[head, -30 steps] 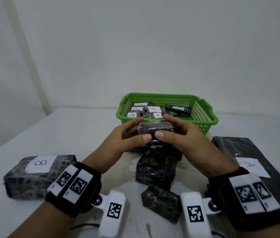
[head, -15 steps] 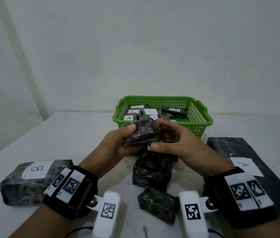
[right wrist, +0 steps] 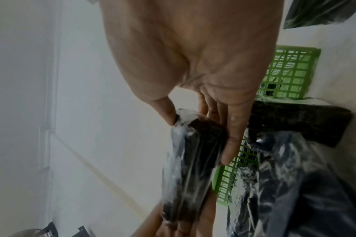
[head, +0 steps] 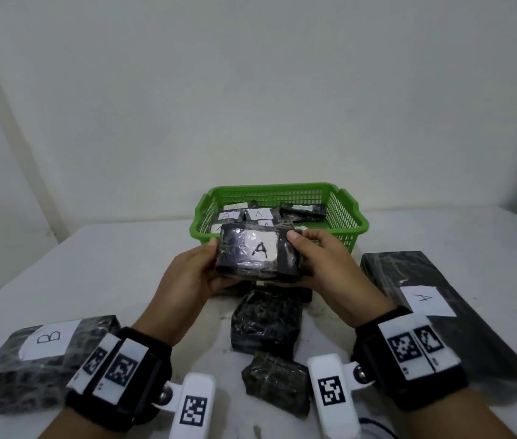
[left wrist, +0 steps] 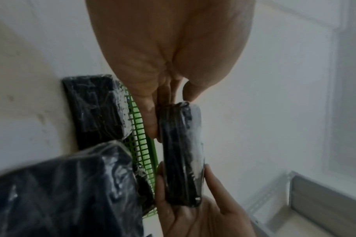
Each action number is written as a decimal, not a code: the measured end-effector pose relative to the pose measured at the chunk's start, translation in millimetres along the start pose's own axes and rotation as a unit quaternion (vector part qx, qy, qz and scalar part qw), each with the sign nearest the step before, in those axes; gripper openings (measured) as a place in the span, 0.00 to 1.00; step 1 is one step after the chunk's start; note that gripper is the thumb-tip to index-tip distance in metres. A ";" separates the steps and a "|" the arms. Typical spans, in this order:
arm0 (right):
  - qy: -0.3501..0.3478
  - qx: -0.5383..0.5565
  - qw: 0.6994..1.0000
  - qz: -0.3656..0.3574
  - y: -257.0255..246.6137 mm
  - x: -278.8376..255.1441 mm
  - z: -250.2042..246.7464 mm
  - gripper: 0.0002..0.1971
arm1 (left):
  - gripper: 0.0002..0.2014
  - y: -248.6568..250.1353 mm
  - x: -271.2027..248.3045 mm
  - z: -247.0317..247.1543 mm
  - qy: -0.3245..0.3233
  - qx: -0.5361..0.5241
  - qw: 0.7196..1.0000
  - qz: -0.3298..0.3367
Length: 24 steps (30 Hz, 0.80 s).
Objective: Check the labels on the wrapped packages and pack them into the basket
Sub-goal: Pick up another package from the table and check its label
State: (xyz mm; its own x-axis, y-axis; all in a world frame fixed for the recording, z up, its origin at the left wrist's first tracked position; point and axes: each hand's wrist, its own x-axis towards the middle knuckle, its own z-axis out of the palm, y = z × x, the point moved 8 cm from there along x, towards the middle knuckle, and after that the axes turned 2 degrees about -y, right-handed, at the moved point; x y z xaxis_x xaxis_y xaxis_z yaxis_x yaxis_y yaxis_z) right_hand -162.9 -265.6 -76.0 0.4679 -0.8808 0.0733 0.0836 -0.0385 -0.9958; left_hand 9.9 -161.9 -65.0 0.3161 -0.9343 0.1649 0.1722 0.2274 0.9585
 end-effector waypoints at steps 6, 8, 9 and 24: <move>0.018 -0.013 1.000 0.013 -2.0 1.5 3.8 0.32 | 0.16 9.3 -7.4 24.1 0.007 0.143 0.990 0.018; -0.002 -0.019 1.000 0.013 -12.3 1.2 3.3 0.31 | 0.15 13.2 -4.4 31.8 0.013 0.138 0.990 0.008; -0.007 -0.017 1.000 0.020 -18.6 -0.1 -0.9 0.26 | 0.15 17.0 -2.1 38.4 0.007 0.130 0.992 0.001; 0.116 -0.038 0.988 0.098 -91.2 -40.4 -232.8 0.17 | 0.16 -14.5 80.7 265.4 -0.115 0.078 0.982 -0.131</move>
State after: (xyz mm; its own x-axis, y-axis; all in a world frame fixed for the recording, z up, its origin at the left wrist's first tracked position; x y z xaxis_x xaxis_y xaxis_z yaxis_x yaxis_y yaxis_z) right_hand -394.3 -336.4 -1.1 0.2533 -0.9589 -0.1276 -0.0588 0.1164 -0.9915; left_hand -214.7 -313.5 -3.8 0.0576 -0.9965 -0.0613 0.0694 -0.0572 0.9959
